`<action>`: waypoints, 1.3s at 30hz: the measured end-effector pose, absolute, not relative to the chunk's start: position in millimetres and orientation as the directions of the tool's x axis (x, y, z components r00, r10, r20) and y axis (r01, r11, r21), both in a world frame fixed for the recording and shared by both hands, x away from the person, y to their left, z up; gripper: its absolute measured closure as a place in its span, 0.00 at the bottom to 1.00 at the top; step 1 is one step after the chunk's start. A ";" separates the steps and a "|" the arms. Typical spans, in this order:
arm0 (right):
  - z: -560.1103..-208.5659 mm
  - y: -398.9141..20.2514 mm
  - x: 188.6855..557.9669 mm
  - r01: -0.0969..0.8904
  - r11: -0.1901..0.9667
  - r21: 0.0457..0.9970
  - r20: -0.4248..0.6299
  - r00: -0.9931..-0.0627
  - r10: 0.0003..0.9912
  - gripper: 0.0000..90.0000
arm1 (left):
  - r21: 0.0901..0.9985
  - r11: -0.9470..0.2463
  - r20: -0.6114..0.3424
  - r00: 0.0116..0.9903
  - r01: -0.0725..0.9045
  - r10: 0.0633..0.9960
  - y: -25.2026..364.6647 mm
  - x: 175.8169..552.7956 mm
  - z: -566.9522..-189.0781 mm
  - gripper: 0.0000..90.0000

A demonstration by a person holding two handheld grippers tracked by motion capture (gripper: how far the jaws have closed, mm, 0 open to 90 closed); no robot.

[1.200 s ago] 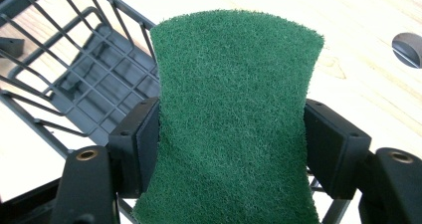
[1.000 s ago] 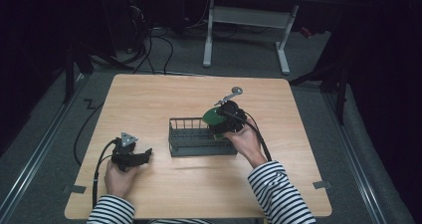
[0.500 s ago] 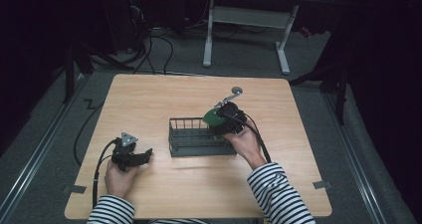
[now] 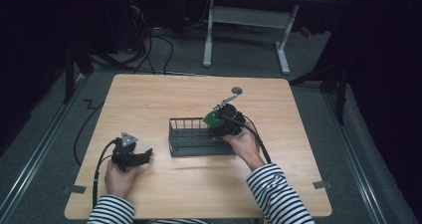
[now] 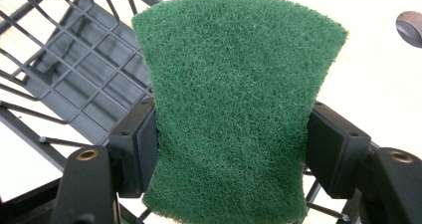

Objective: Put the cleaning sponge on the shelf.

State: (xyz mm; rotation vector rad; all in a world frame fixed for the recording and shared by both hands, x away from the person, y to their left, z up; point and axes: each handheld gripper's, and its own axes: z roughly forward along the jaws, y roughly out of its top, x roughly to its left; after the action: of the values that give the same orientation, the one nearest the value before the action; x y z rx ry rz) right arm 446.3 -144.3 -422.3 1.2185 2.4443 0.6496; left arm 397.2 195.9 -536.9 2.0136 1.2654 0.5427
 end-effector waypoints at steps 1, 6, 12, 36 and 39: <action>-423.2 -143.9 445.7 0.662 0.528 0.531 -0.090 -0.576 0.813 0.34 | 0.737 -0.289 -0.011 0.438 0.611 0.899 195.8 397.2 -536.9 0.27; -431.1 -143.9 443.2 0.669 0.532 0.520 -0.079 -0.582 0.809 0.34 | 0.737 -0.289 -0.011 0.438 0.612 0.899 195.9 397.2 -536.8 0.27; -432.6 -143.7 441.8 0.675 0.528 0.515 -0.071 -0.581 0.811 0.34 | 0.736 -0.289 -0.012 0.438 0.612 0.899 196.0 397.2 -536.8 0.27; -410.7 -171.0 431.4 0.635 0.445 0.632 0.018 -0.586 0.810 0.19 | 0.738 -0.285 -0.016 0.438 0.612 0.899 196.2 397.3 -536.9 0.28; -406.2 -181.7 427.6 0.627 0.420 0.656 0.036 -0.583 0.812 0.19 | 0.738 -0.285 -0.016 0.438 0.612 0.899 196.3 397.4 -536.9 0.28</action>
State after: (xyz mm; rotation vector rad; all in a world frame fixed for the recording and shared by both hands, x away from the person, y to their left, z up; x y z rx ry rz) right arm 427.6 -181.7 -406.2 1.2482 2.3918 0.9211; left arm 397.4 196.3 -536.9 2.0095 1.2661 0.5389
